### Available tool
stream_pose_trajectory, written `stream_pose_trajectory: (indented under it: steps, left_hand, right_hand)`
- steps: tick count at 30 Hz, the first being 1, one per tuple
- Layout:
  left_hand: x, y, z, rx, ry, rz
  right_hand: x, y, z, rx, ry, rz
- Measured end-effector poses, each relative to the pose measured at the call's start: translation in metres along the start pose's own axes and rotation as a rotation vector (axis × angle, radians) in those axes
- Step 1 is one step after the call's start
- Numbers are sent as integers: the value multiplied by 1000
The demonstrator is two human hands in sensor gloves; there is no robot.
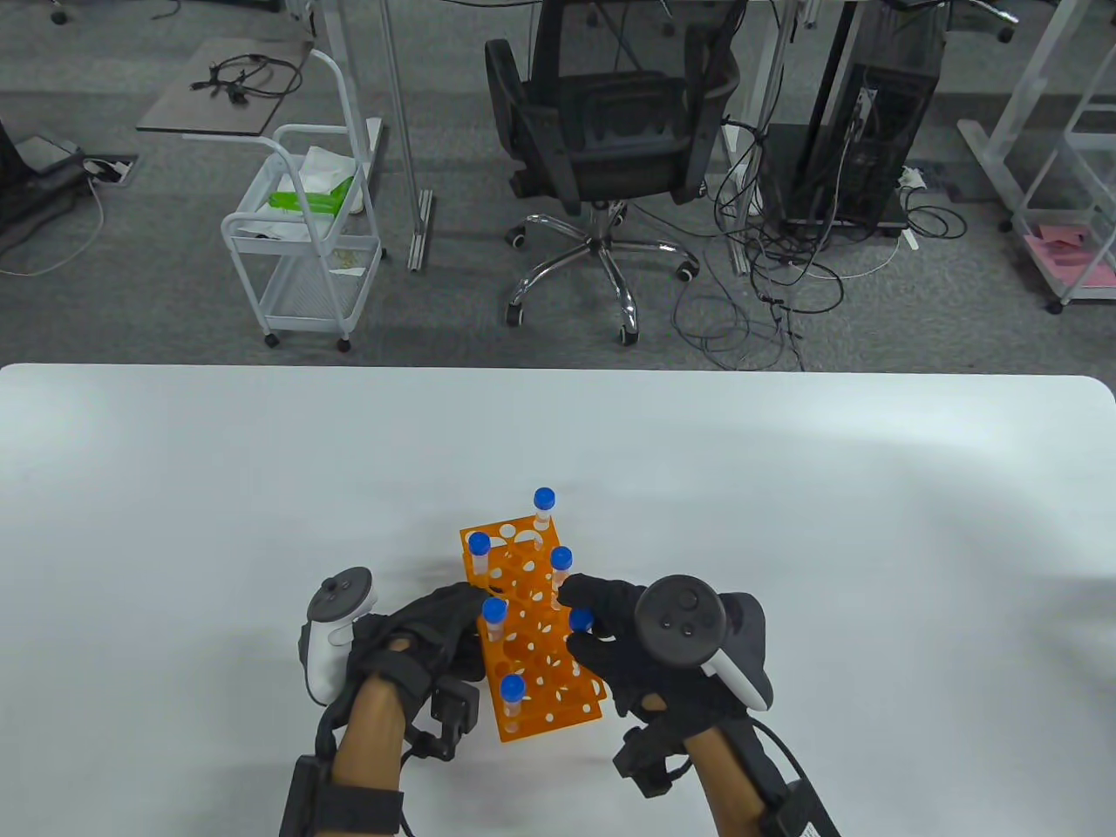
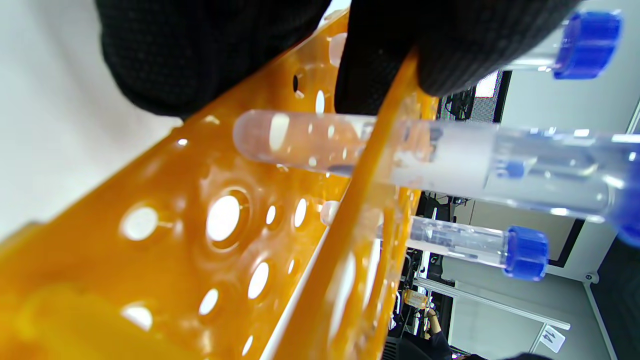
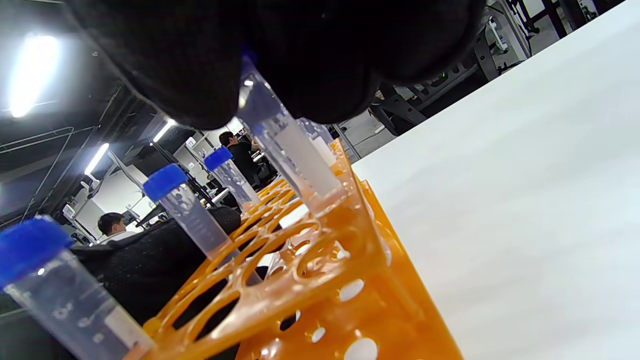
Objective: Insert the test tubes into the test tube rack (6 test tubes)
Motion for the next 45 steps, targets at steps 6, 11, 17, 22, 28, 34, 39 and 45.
stream_pose_trajectory:
  steps: [6,11,17,22,28,34,39,45]
  left_hand:
    - [0,0,1,1,-3,-2]
    - [0,0,2,10,-2,-3]
    - [-1,-1,9,34,-24,-12]
    - [1,-1,10,51,-28,-27]
    - [2,-1,11,55,-46,-38]
    - [2,-1,12,62,-47,-38]
    - [0,1,13,66,-56,-32]
    - [0,14,11,47,-72,-12]
  right_hand:
    - [-2,1,2,13,1,7]
    - [-4,2,3,23,15,13]
    - [-14,1,-4,-15,41,38]
    - [-31,2,-9,-59,30,131]
    - [-57,6,7,178,91,259]
    - [-62,10,35,389,117,271]
    - [-63,11,48,457,143,300]
    - [-72,12,57,491,277,364]
Point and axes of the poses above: the tracker on the back of each hand, its own x axis roughly to the thumb side, its own y axis roughly from the wrist to the fingertips, z = x × y, the point moved 4 cm from there along y, roughly from the wrist to the fingertips, and after that the axes turned 7 degrees about -y, right-handed, at the moved point
